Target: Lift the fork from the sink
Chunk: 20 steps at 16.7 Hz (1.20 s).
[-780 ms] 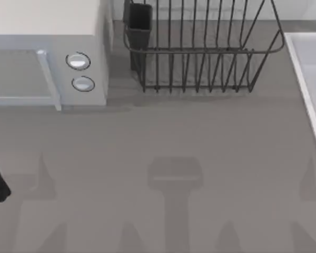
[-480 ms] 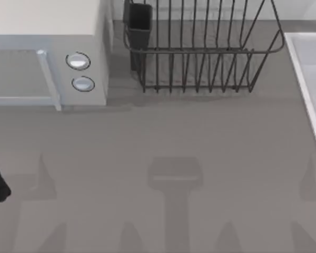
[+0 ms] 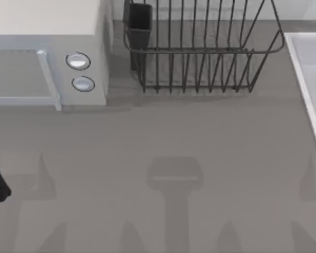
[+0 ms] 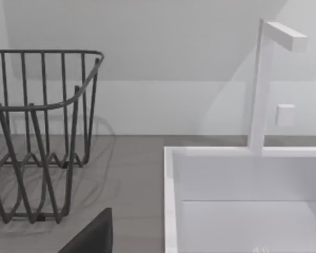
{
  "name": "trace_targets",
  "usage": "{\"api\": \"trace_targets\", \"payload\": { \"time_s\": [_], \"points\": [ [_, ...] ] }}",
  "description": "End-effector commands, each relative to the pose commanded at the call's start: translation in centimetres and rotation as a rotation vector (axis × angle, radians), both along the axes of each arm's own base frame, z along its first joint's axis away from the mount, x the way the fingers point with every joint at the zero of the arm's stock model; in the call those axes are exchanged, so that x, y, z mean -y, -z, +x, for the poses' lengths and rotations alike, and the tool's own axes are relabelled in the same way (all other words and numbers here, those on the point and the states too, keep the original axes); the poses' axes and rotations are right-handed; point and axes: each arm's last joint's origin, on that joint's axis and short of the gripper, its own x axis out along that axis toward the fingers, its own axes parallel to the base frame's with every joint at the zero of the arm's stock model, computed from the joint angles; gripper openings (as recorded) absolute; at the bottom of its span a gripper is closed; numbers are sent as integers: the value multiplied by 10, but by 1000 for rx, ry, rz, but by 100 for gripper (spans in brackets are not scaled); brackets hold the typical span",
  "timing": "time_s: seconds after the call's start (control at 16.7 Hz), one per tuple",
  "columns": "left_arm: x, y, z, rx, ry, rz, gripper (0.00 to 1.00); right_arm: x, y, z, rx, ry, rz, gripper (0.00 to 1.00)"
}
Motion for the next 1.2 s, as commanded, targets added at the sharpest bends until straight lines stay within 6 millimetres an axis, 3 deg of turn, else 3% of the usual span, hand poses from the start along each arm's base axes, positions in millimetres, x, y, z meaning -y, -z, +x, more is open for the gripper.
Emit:
{"api": "trace_targets", "payload": {
  "time_s": [0.78, 0.96, 1.2],
  "points": [
    [0, 0, 0, 0, 0, 0, 100, 0, -5, 0, -19, 3, -3, 100],
    [0, 0, 0, 0, 0, 0, 100, 1, -23, 3, -95, 14, -14, 100],
    [0, 0, 0, 0, 0, 0, 100, 5, -63, 22, -274, 36, -35, 100]
  ]
}}
